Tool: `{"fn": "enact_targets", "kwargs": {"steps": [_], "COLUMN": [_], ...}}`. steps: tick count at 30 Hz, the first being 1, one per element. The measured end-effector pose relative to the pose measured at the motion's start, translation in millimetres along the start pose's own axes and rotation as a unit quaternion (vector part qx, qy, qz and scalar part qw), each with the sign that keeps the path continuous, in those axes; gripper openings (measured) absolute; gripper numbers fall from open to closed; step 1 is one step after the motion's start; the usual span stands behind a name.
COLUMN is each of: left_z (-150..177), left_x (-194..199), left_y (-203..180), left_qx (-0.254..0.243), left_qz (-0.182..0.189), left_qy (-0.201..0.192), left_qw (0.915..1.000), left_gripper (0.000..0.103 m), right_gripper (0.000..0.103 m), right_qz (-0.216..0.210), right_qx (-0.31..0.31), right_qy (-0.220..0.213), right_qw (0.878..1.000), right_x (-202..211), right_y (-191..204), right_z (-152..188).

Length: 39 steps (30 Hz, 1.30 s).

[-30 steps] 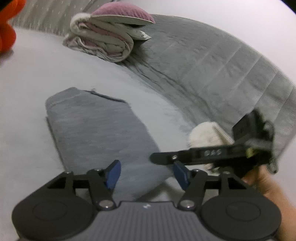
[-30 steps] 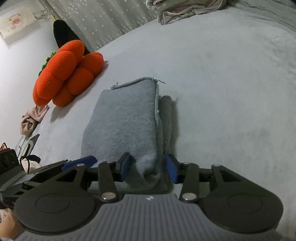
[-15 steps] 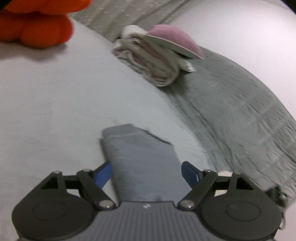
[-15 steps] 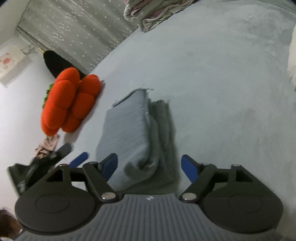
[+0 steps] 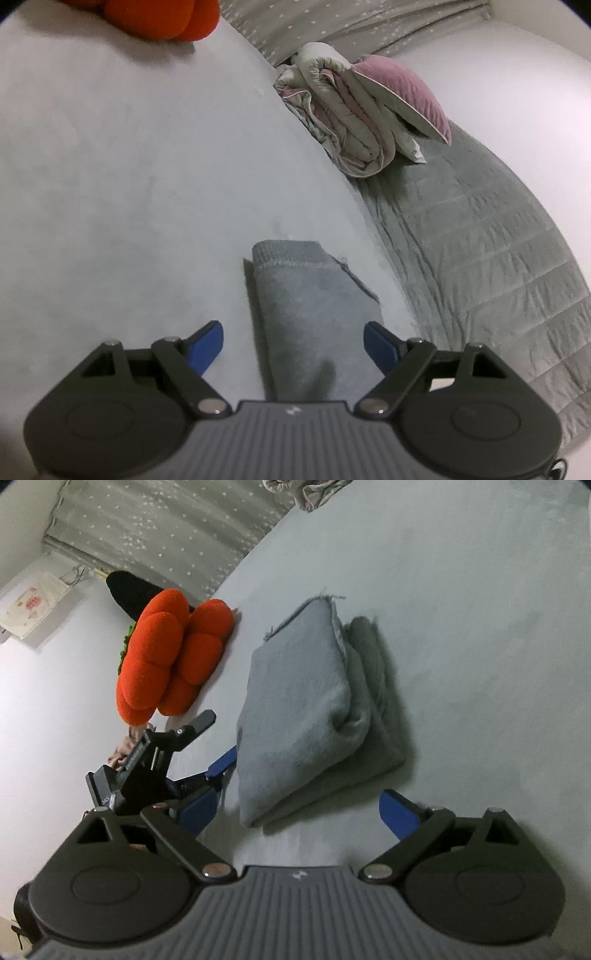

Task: Fold clothes

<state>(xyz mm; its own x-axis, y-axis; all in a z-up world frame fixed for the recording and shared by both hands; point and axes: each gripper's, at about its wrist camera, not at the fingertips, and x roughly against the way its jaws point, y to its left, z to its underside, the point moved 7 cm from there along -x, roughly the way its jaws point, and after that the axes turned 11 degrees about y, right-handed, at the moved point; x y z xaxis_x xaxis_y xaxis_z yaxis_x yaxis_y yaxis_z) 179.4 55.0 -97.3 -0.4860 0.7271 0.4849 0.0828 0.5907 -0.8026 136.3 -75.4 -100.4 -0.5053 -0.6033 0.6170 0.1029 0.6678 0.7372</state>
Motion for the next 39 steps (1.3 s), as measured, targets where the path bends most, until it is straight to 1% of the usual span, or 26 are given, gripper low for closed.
{"fn": "enact_targets", "kwargs": {"steps": [4, 6, 9, 12, 14, 17, 18, 19, 20, 21, 23, 24, 25, 26, 28, 29, 32, 37, 39], "left_z": [-5, -9, -12, -18, -18, -18, -18, -18, -18, -18, -17, -16, -15, -14, -12, -11, -7, 2, 8], "left_x": [-11, -18, -33, -53, -58, -66, -68, -71, -74, -76, -79, -79, -78, -77, -69, -65, -53, -28, -16], "left_y": [-4, -7, -12, -19, -20, -22, -22, -23, -23, -24, -23, -21, -19, -17, -14, -14, -22, -39, -44], "left_qx": [-0.002, -0.005, -0.009, -0.023, -0.031, -0.042, -0.046, -0.050, -0.054, -0.058, -0.065, -0.064, -0.058, -0.051, -0.038, -0.033, -0.040, -0.054, -0.056], "left_qz": [0.000, 0.001, 0.006, 0.001, 0.000, -0.002, -0.002, -0.003, -0.003, -0.004, -0.008, -0.009, -0.007, -0.006, -0.007, -0.009, -0.026, -0.058, -0.068], "left_qy": [-0.001, -0.002, 0.004, 0.009, 0.009, 0.009, 0.009, 0.009, 0.009, 0.009, 0.011, 0.011, 0.010, 0.007, -0.007, -0.013, -0.031, -0.051, -0.057], "left_qw": [1.0000, 1.0000, 0.9999, 0.9997, 0.9995, 0.9991, 0.9989, 0.9987, 0.9985, 0.9983, 0.9978, 0.9979, 0.9982, 0.9987, 0.9992, 0.9993, 0.9984, 0.9955, 0.9945], "left_gripper": [0.084, 0.084, 0.083, 0.083, 0.083, 0.082, 0.080, 0.074, 0.067, 0.064, 0.050, 0.044, 0.035, 0.030, 0.024, 0.022, 0.020, 0.018, 0.018], "right_gripper": [0.097, 0.096, 0.096, 0.094, 0.093, 0.090, 0.088, 0.087, 0.083, 0.080, 0.073, 0.069, 0.067, 0.061, 0.057, 0.055, 0.050, 0.043, 0.040], "right_qz": [0.019, 0.034, 0.036, 0.046, 0.053, 0.049, 0.047, 0.047, 0.048, 0.049, 0.047, 0.045, 0.042, 0.039, 0.032, 0.028, 0.020, 0.006, -0.010], "right_qx": [-0.011, -0.009, -0.017, -0.011, -0.006, -0.018, -0.024, -0.028, -0.031, -0.034, -0.039, -0.039, -0.038, -0.037, -0.036, -0.035, -0.028, -0.010, -0.018], "right_qy": [-0.020, -0.047, -0.083, -0.107, -0.123, -0.145, -0.152, -0.157, -0.161, -0.164, -0.166, -0.164, -0.162, -0.160, -0.156, -0.155, -0.152, -0.149, -0.142], "right_qw": [1.000, 0.998, 0.996, 0.993, 0.991, 0.988, 0.987, 0.986, 0.985, 0.985, 0.984, 0.985, 0.985, 0.986, 0.987, 0.987, 0.988, 0.989, 0.990], "right_x": [-13, -16, -18, -20, -21, -21, -21, -21, -21, -21, -22, -25, -25, -26, -25, -24, -19, -4, 0], "right_y": [-2, -4, -6, -5, -5, -8, -9, -10, -11, -13, -16, -13, -14, -14, -14, -13, -10, -4, -4], "right_z": [1, -1, -4, -3, -2, -4, -4, -5, -7, -8, -13, -14, -16, -17, -18, -18, -19, -22, -25]}}
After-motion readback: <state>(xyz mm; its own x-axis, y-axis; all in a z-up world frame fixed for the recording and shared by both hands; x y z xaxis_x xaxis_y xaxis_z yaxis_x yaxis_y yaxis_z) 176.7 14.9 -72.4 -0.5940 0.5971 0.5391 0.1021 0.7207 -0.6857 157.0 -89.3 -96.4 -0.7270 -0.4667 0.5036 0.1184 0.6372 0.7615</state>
